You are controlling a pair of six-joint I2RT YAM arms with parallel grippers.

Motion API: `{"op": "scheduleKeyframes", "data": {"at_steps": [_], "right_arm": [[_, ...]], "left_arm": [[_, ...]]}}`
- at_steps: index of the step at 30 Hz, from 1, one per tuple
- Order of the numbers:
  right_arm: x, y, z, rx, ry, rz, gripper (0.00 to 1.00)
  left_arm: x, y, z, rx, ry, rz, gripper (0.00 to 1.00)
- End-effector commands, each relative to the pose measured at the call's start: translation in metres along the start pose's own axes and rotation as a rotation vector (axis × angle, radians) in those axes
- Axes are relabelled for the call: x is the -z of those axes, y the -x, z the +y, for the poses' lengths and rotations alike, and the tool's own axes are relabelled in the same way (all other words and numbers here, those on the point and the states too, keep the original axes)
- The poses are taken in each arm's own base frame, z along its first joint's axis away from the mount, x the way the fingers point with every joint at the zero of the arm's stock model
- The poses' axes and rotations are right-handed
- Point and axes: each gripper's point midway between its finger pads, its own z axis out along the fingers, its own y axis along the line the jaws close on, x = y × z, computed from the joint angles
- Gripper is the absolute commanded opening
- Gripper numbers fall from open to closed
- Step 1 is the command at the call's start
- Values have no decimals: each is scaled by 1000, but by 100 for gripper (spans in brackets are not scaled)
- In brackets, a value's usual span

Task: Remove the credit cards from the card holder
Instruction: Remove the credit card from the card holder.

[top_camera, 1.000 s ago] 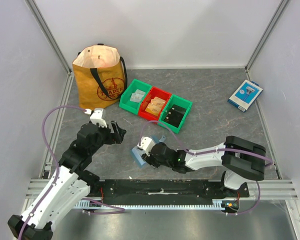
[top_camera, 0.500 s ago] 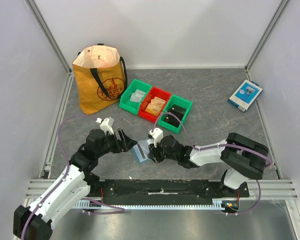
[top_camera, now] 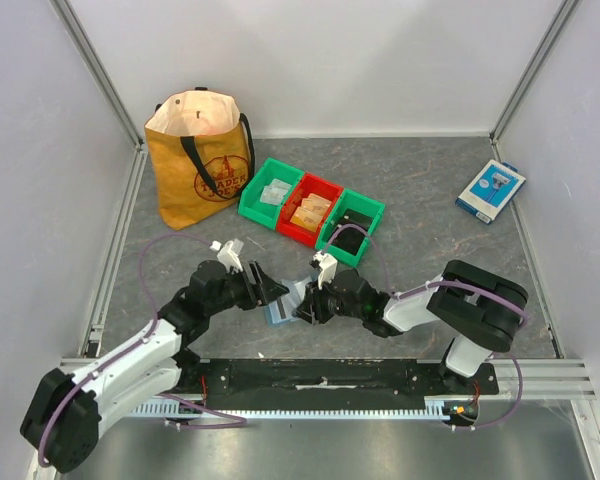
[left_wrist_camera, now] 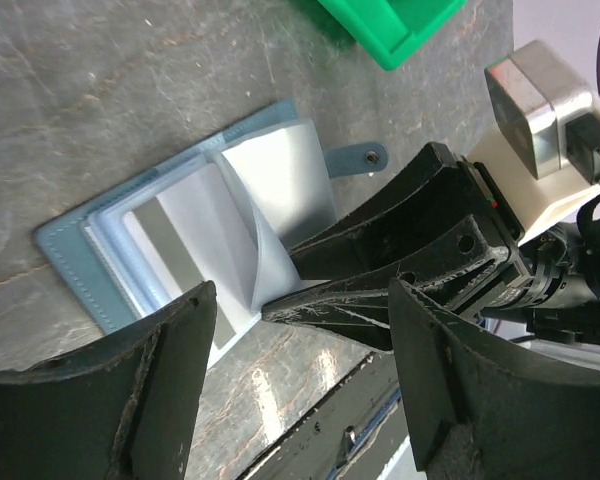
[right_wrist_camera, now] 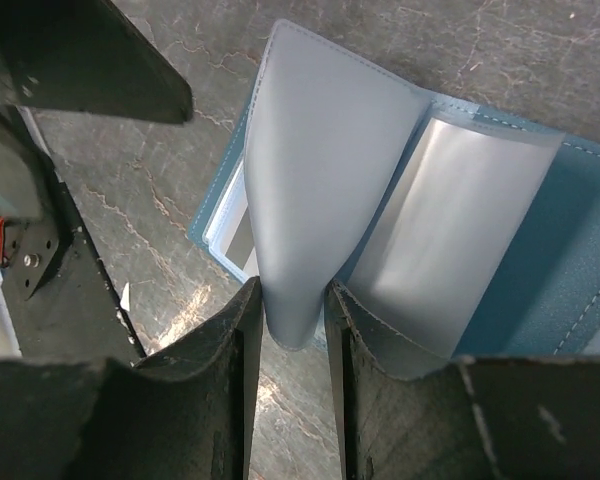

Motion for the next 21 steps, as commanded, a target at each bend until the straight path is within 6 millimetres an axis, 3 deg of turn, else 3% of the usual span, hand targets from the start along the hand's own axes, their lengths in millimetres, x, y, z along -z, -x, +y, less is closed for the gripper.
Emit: {"op": "scheduleKeyframes", "data": {"at_steps": [1,9,12,21], "right_arm": [[0,-3,5,-34,36,-2,38],[1,-1,7,-35,43,-13,39],[2,2,7,-32,44,-20,40],[14,17,8,-21,31,-97,57]], "left_arm": [[-14,5,-22,23,-67,-31,75],[-39,-8,-18,29,-12,8,75],[-45,-12,-26,33,-33,28,73],[-56,-20,-48,16,-67,58,63]]}}
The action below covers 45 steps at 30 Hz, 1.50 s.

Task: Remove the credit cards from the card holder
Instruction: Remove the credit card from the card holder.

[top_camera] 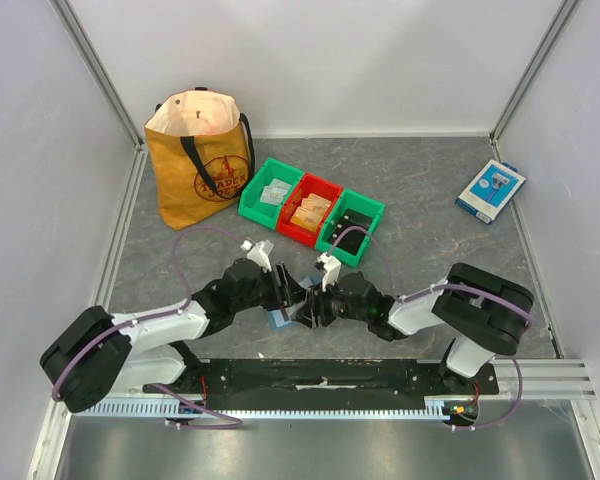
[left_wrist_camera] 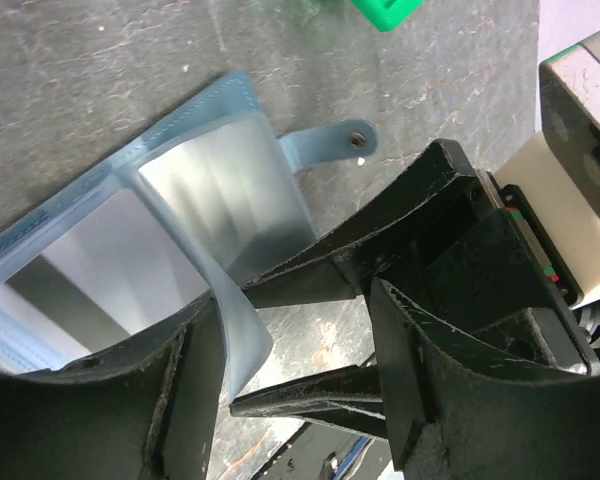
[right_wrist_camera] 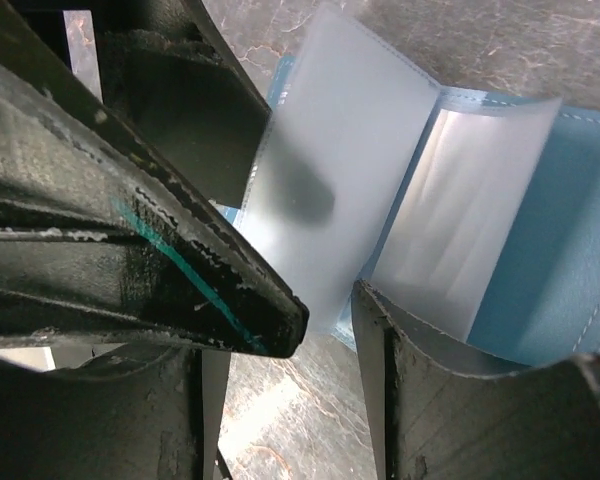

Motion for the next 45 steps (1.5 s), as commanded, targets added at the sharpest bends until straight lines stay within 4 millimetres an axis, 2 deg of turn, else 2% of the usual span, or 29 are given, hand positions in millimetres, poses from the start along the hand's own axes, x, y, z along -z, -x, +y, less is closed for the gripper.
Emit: {"op": "scheduleKeyframes", "data": {"at_steps": [1,6,12,15,18,20,24,29,33,37,41,45], "right_arm": [[10,21,2,17,-14,-97,58],[27,35,-8,37,-88,-177,64],[57,52,-35,35,-251,-303,65],[70,59,-36,46,-272,-344,61],[75,61,-28,62,-239,-345,57],[74,60,-22,62,-207,-333,56],[68,63,-1,85,-117,-300,56],[50,67,24,108,-13,-232,57],[34,67,25,88,-12,-191,57],[19,66,20,41,-20,-149,56],[9,64,11,-25,-2,-119,54],[1,67,9,-72,23,-103,51]], "left_arm": [[-5,20,-32,6,-79,-64,62],[-8,21,-39,-7,-90,-58,58],[-20,17,-45,-24,-88,-28,58],[-29,14,-44,-31,-78,-15,58],[-40,14,-42,-32,-63,-9,58],[-41,21,-44,-38,-54,-28,58],[-25,50,-48,-69,-23,-126,59],[5,75,-31,-78,29,-205,64],[30,71,-3,-77,106,-245,64],[54,62,8,-72,99,-285,64],[64,49,19,-68,85,-291,63],[63,45,16,-72,36,-295,63]]}}
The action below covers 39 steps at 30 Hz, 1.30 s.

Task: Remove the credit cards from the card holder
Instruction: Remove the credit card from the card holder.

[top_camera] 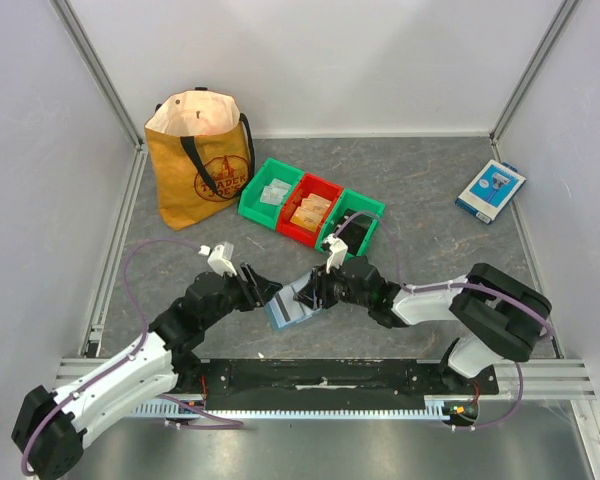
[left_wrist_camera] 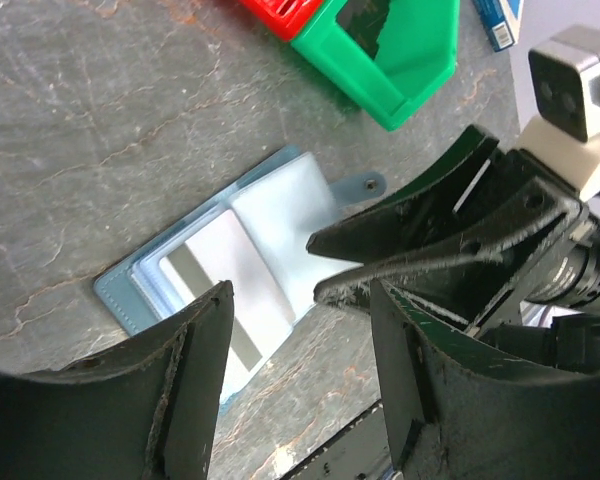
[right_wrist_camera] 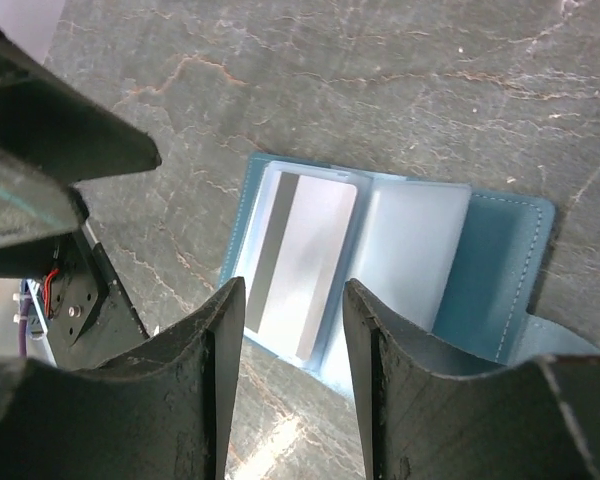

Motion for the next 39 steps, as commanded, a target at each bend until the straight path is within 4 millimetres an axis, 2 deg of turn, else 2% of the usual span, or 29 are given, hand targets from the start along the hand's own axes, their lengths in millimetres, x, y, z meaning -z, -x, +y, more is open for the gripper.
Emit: {"op": "scheduleKeyframes", "data": {"at_steps": [1,14,18,19,24,33,39], "right_arm": [[-13,15,12,-65,71,-5,50],[-26,-1,-11,-209,46,33,42],[-27,-6,-10,-230,66,38,38],[-27,-7,-9,-232,73,38,37],[-26,-12,-10,-254,83,42,32],[-22,-24,-24,-267,34,54,30],[-20,-23,-14,-271,90,50,27]], "left_arm": [[-1,-5,5,-33,-14,0,63],[-21,-44,5,-24,-72,171,62],[-25,-49,8,-17,-59,198,59],[-25,-52,10,-15,-52,207,55],[-25,-61,25,13,2,223,49],[-23,-71,48,26,91,243,43],[-24,-79,57,28,129,274,30]]}}
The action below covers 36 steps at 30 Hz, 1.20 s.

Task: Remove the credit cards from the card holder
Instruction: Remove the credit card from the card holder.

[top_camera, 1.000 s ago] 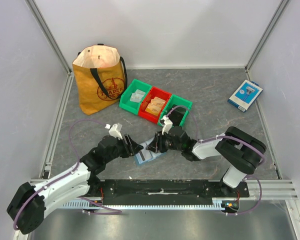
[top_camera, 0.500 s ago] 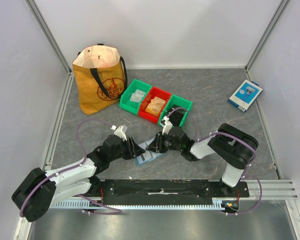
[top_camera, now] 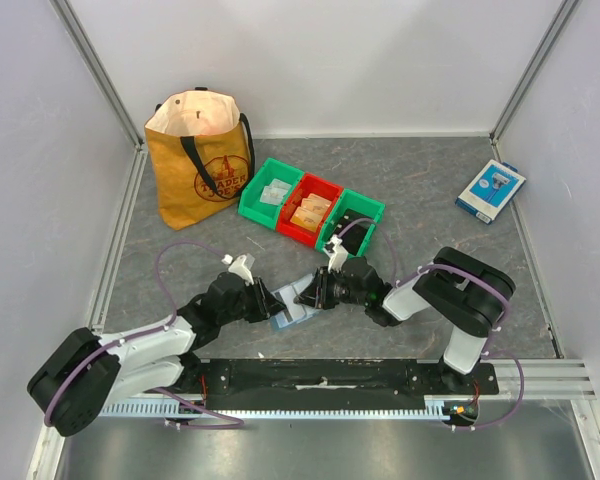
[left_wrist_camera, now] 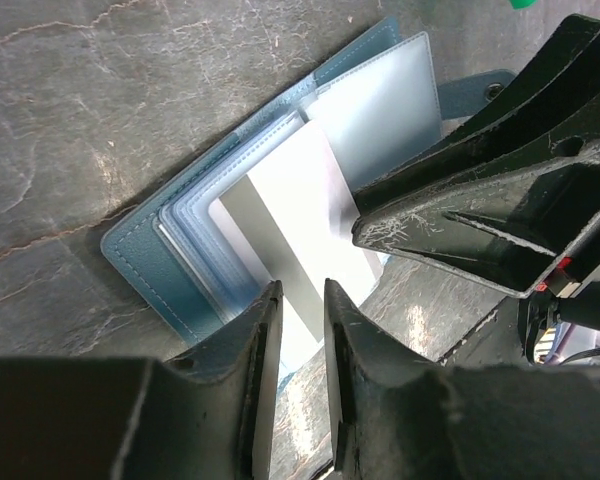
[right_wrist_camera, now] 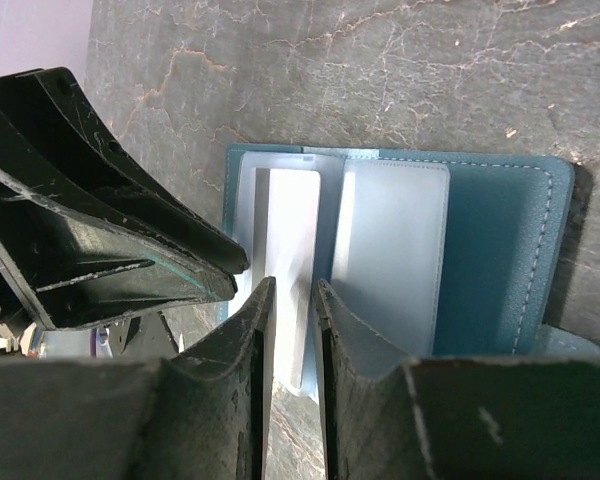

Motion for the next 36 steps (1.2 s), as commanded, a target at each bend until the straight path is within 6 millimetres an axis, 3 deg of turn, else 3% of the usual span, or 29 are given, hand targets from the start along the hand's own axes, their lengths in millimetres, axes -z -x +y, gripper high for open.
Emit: {"op": "scheduleKeyframes", "data": {"at_steps": [1,7,12,22,26,33,36], "right_arm": [[1,2,7,-4,51,-18,26],[5,6,8,-13,64,-36,17],[10,8,9,-27,90,-43,0],[20,12,-12,-64,30,-66,0],[18,9,-10,-55,37,-44,2],[15,10,-8,-59,51,-42,1],[15,8,-8,-69,57,-39,1]], "left_arm": [[-2,-7,18,18,75,20,29],[2,-10,31,36,135,19,21],[4,-11,36,44,163,15,18],[5,-12,37,40,179,26,14],[5,-11,34,33,168,30,14],[11,12,-11,12,17,-17,42],[11,25,-30,-4,-34,-38,46]]}}
